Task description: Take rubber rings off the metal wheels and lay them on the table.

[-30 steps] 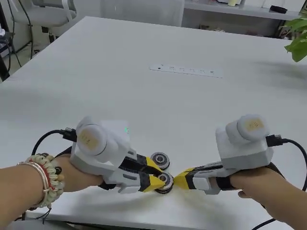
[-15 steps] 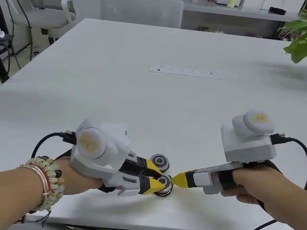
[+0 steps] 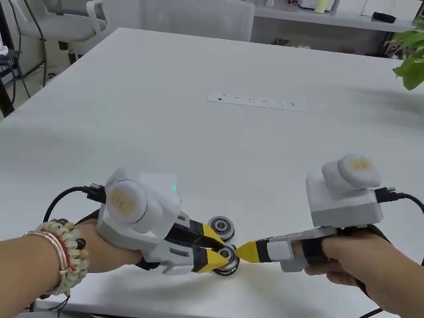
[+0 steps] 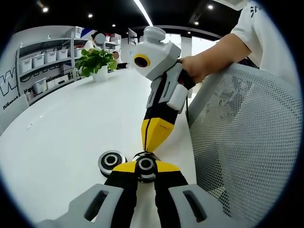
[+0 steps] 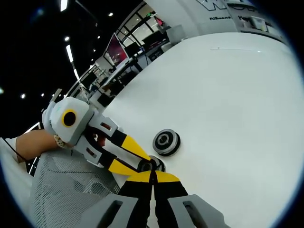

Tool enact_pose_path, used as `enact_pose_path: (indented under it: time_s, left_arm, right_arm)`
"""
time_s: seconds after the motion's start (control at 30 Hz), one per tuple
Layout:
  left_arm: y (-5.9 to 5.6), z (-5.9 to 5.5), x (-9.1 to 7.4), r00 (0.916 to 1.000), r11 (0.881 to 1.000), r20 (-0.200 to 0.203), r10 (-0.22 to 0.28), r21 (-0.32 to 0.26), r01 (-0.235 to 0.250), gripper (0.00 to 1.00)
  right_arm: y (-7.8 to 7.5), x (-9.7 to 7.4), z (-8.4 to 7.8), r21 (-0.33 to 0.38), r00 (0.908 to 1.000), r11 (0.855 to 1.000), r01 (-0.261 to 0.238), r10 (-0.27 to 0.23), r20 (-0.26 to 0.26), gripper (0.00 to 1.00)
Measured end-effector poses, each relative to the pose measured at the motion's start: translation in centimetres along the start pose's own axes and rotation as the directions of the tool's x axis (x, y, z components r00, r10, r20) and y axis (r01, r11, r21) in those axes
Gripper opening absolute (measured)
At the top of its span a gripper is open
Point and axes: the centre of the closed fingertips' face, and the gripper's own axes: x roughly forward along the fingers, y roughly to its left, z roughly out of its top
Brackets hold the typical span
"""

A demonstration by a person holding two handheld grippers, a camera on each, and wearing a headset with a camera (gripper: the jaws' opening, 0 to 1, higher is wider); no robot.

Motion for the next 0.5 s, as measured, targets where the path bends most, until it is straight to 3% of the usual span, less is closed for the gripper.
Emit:
enact_pose_path:
  time_s: [0.5]
  left_arm:
    - [0.02,-0.03,-0.03,1.0,1.0,0.003,0.0,-0.003,0.0,0.07]
  right_arm:
    - [0.35,0.02,0.17,-0.027,0.9999,1.0,-0.012,0.012,0.001,0.0]
